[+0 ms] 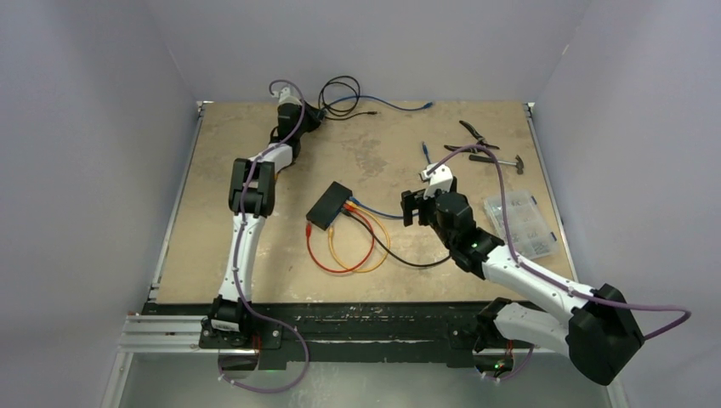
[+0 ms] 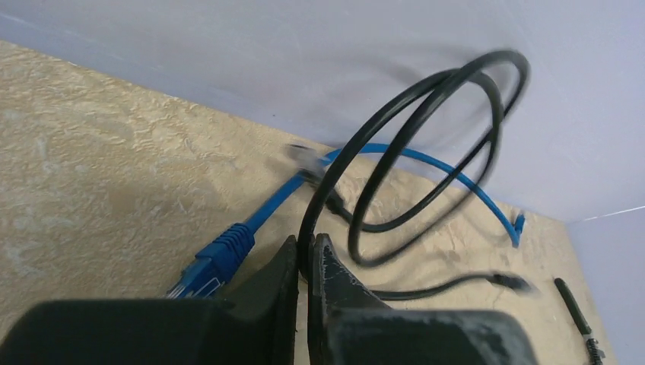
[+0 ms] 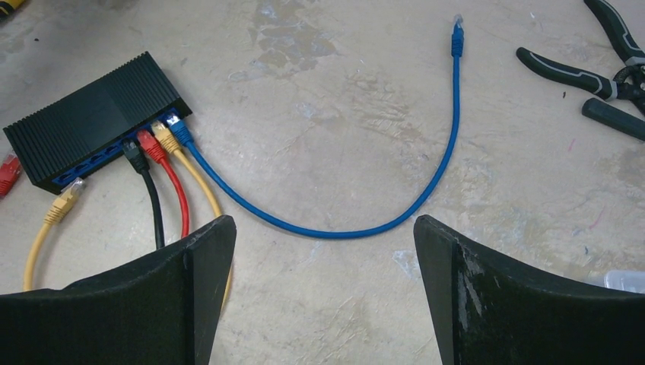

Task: Insert the plug into the switch port

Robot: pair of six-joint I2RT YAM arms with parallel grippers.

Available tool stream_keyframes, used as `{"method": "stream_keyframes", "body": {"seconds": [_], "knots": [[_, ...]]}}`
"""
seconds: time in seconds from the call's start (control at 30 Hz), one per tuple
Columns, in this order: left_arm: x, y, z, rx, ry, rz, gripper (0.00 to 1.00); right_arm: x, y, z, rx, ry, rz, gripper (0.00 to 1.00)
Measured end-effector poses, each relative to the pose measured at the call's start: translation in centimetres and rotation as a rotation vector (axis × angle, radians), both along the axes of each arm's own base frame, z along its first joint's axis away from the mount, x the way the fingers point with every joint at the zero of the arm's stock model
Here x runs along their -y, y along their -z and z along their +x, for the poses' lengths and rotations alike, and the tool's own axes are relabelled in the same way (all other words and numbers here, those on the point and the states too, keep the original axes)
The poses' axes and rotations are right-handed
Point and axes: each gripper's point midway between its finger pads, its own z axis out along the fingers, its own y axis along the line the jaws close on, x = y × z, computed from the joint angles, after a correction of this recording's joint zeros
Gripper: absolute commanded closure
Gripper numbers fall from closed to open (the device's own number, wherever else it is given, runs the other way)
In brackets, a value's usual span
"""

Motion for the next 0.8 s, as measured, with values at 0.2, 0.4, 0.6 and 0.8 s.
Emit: {"method": "stream_keyframes", "body": {"seconds": [0.2, 0.4, 0.6, 0.8], "knots": [[0.1, 0.1, -1.3, 0.009, 0.009, -0.024, 1.00, 0.3, -0.5, -0.4, 0.001, 0.004, 0.013, 0.10], [-0.5, -1.3, -6.0, -0.054, 0.028, 0.024, 1.00, 0.5, -1.5, -0.5, 0.024, 0.015, 0.037, 0.04], [-0.8, -8.6, -9.7, 0.001, 0.067, 0.066, 1.00, 0.2, -1.9, -0.2, 0.036, 0.013, 0.048, 0.01], [-0.8, -17.0, -13.6, 0.097, 0.113, 0.093, 1.00, -0.5, -2.7, 0.8, 0.057, 0.025, 0.091, 0.01]]}}
